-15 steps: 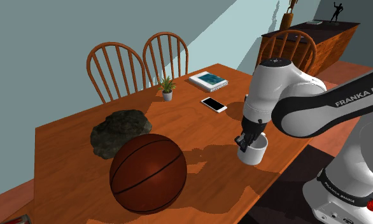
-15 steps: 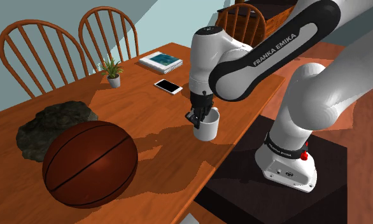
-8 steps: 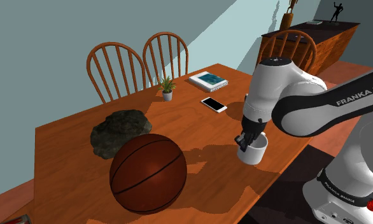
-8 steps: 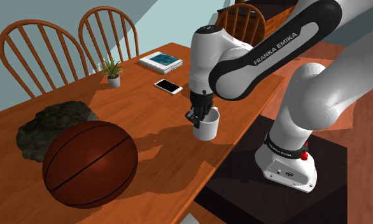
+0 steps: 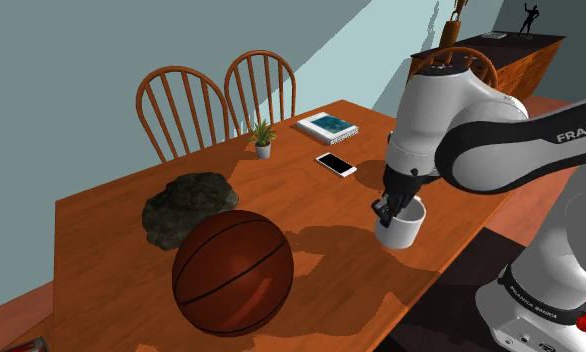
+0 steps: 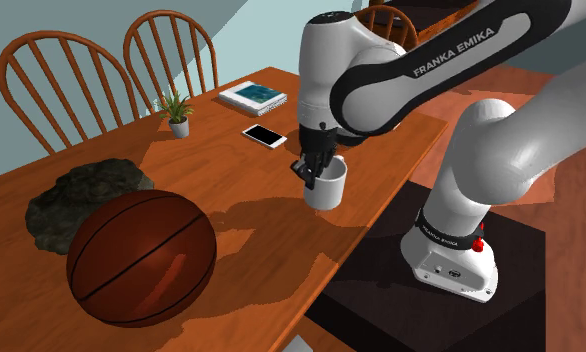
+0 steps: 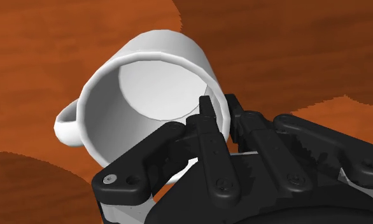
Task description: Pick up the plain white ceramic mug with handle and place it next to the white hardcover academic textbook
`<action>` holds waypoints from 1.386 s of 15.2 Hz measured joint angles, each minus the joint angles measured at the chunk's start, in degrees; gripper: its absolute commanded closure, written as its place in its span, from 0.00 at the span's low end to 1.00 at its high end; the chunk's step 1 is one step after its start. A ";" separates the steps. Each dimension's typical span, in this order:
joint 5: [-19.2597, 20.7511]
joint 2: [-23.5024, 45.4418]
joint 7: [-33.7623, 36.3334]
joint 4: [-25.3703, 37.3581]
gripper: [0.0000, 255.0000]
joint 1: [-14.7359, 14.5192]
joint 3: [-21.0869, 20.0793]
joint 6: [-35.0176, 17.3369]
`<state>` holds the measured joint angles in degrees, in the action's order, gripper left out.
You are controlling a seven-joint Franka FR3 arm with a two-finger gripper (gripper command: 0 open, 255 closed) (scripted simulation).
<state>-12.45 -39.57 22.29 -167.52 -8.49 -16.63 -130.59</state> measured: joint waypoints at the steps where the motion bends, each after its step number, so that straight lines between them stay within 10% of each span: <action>1: 0.17 -0.59 -0.05 0.51 1.00 0.07 0.20 1.09; 21: 2.90 -8.48 -0.10 11.89 1.00 0.93 3.35 20.30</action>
<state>-9.55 -48.05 22.18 -155.63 -7.56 -13.28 -110.29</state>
